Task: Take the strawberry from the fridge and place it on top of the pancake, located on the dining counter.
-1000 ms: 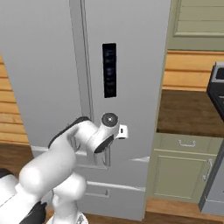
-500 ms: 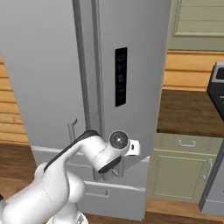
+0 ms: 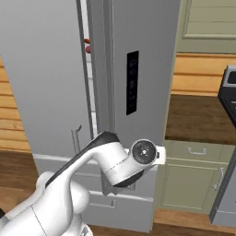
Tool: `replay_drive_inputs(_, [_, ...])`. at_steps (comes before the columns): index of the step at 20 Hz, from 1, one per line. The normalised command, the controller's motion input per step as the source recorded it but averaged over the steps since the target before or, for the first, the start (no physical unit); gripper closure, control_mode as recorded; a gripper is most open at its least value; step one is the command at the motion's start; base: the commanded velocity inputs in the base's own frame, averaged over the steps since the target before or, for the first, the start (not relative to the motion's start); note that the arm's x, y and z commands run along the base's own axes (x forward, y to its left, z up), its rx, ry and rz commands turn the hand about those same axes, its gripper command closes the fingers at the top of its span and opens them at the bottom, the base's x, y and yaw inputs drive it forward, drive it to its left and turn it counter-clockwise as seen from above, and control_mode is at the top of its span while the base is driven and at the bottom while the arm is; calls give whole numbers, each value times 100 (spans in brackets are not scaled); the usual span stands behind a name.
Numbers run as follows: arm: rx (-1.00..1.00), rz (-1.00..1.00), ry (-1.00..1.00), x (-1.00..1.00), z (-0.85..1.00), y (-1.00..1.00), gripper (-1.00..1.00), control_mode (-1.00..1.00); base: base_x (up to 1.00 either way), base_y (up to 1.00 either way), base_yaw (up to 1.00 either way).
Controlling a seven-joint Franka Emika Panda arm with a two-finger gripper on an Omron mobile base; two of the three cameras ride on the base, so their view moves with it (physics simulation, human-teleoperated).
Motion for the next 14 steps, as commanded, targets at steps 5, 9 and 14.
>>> replay_drive_inputs(5, [-26,0,1,-49,87,77,-100,-100,0,0,0])
replay_drive_inputs(9, [-54,0,21,0,65,100,-100,-100,0,0,0])
replay_drive_inputs(14, [-61,0,32,14,46,100,-100,-100,0,0,0])
